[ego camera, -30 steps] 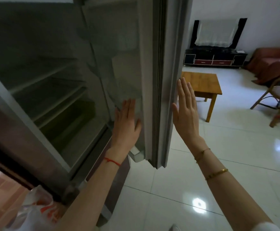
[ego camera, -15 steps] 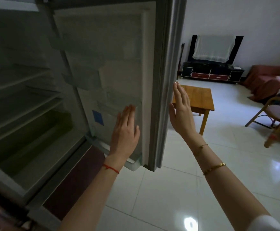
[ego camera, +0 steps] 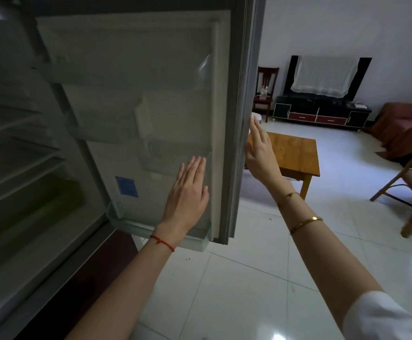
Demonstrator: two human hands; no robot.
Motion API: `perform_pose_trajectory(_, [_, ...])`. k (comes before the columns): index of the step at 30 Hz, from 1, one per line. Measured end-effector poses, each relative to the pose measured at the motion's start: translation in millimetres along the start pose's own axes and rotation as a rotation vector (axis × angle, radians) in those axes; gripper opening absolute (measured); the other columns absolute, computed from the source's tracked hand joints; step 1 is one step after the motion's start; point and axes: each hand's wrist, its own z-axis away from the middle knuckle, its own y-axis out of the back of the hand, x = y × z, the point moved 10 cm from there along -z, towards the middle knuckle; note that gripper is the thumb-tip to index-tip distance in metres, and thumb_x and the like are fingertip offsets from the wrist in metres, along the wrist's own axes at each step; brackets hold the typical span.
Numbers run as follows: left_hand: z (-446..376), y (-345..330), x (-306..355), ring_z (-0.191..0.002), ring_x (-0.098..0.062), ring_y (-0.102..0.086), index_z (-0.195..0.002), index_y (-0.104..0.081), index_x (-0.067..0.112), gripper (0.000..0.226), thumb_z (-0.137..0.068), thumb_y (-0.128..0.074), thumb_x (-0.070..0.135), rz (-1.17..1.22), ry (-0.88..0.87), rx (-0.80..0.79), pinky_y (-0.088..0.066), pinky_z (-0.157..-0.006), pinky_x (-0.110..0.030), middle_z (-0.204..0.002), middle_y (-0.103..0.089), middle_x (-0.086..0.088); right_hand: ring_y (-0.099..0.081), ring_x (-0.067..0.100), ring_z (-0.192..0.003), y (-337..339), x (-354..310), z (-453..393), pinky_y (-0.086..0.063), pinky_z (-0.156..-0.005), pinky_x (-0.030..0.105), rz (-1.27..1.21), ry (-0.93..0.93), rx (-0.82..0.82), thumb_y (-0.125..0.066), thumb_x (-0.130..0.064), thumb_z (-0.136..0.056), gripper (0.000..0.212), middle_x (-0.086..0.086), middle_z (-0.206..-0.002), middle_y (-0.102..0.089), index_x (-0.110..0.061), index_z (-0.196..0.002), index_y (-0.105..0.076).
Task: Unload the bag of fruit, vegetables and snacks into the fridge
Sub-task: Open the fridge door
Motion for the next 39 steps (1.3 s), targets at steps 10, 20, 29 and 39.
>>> perform_pose_trajectory(10, [-80,-47,-2,-0.149,-0.024,-0.032,-0.153,-0.032,0.002,0.058,-0.098,-0.047,0.013,-0.041,-0.044,0.066,-0.014,-0.126,-0.036,-0.159,-0.036,-0.013,-0.012,0.022,-0.151,-35,67,-93,-0.013,-0.122,0.032,-0.053,0.012,-0.007,-0.038,0.010,-0.094,0.070,0.008,-0.164,-0.013,-0.011,-0.156,-0.013])
perform_pose_trajectory(20, [-149,-87,-16,-0.143,-0.027,-0.042,-0.148,-0.041,0.000,0.055,-0.096,-0.039,0.017,-0.084,-0.068,0.073,-0.028,-0.122,-0.041,-0.152,-0.047,-0.015,-0.018,0.021,-0.149,-83,119,-182,-0.019,-0.121,0.037,-0.159,0.022,-0.059,-0.045,0.014,-0.090,0.081,0.005,-0.162,-0.021,-0.020,-0.157,-0.014])
perform_pose_trajectory(29, [-203,-119,-32,-0.143,-0.027,-0.043,-0.147,-0.042,0.000,0.056,-0.096,-0.032,0.020,-0.138,0.023,0.076,-0.028,-0.122,-0.041,-0.151,-0.048,-0.015,-0.020,0.019,-0.149,-133,150,-251,-0.023,-0.121,0.048,-0.218,0.114,-0.120,-0.044,0.013,-0.087,0.082,0.002,-0.161,-0.023,-0.020,-0.156,-0.015])
perform_pose_trajectory(39, [-257,-147,-50,-0.147,-0.026,-0.036,-0.151,-0.036,0.001,0.060,-0.097,-0.025,0.024,-0.202,0.215,0.093,-0.017,-0.124,-0.038,-0.155,-0.042,-0.014,-0.030,0.023,-0.144,-172,163,-315,-0.028,-0.119,0.043,-0.280,0.195,-0.239,-0.043,0.006,-0.091,0.070,0.007,-0.156,-0.032,-0.016,-0.154,-0.022])
